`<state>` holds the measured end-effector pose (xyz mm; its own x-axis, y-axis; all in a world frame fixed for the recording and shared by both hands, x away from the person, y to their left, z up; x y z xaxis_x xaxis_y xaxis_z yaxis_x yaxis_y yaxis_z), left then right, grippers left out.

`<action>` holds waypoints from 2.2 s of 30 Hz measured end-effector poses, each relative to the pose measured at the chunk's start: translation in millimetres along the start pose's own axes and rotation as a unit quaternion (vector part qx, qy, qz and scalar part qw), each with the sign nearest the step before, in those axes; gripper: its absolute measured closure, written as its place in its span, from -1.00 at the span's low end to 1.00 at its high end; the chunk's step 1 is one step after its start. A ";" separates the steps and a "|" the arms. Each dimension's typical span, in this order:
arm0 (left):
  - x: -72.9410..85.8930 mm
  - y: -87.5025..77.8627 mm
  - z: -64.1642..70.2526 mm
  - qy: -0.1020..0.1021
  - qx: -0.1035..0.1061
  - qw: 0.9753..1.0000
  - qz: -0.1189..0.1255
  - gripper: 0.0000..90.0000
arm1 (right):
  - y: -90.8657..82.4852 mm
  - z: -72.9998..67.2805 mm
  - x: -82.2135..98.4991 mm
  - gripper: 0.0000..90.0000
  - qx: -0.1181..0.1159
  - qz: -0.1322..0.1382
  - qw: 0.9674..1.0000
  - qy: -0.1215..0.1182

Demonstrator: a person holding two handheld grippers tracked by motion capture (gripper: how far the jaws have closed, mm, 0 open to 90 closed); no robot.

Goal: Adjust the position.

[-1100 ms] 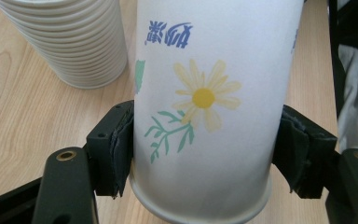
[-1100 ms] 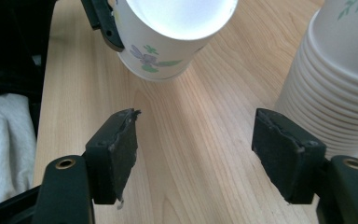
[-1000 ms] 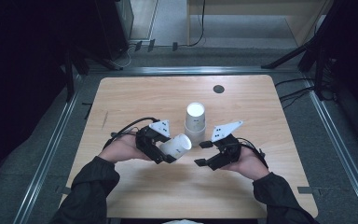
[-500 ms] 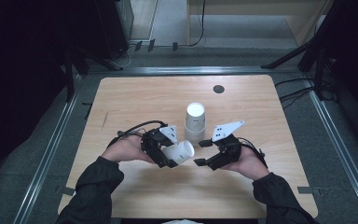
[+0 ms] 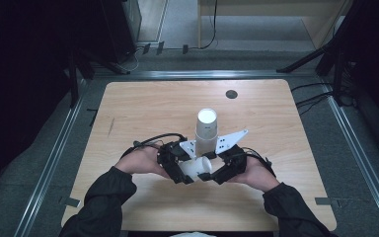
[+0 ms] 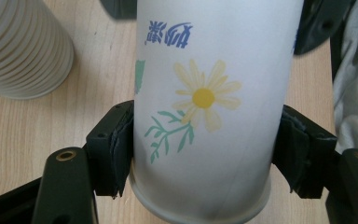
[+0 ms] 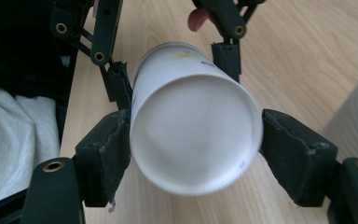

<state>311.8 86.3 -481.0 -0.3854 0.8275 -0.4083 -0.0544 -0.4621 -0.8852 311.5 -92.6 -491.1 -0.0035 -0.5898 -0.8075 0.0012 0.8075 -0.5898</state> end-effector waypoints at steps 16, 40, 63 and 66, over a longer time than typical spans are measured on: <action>0.7 -0.7 2.1 0.007 0.019 1.000 0.013 -0.45 | 6.0 -4.4 -6.2 -0.24 -0.030 -0.010 0.999 -0.004; 28.4 -13.0 -12.8 -0.066 0.011 0.993 0.100 -0.77 | -26.6 2.7 -0.9 -0.25 -0.004 0.022 1.000 0.010; 23.5 5.8 -1.5 -0.060 0.046 0.986 0.147 -0.76 | -23.6 2.5 -5.5 -0.24 -0.020 0.037 0.999 0.013; 22.2 5.5 0.8 -0.052 0.049 0.985 0.155 -0.75 | -22.3 2.0 -6.9 -0.24 -0.024 0.042 0.999 0.014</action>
<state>302.1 101.9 -494.7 -0.4900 0.6067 -0.6259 -0.0057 -0.7202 -0.6937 313.5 -106.5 -472.4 -0.0332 -0.5206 -0.8531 -0.0452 0.8535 -0.5191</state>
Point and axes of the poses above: each handheld gripper's, and its own axes: y roughly forward along the jaws, x roughly out of its underside, z roughly to its right, the point moved 2 cm from there along y, roughly forward along the jaws, and after that the axes turned 14 degrees about -y, right-handed, at the moved point
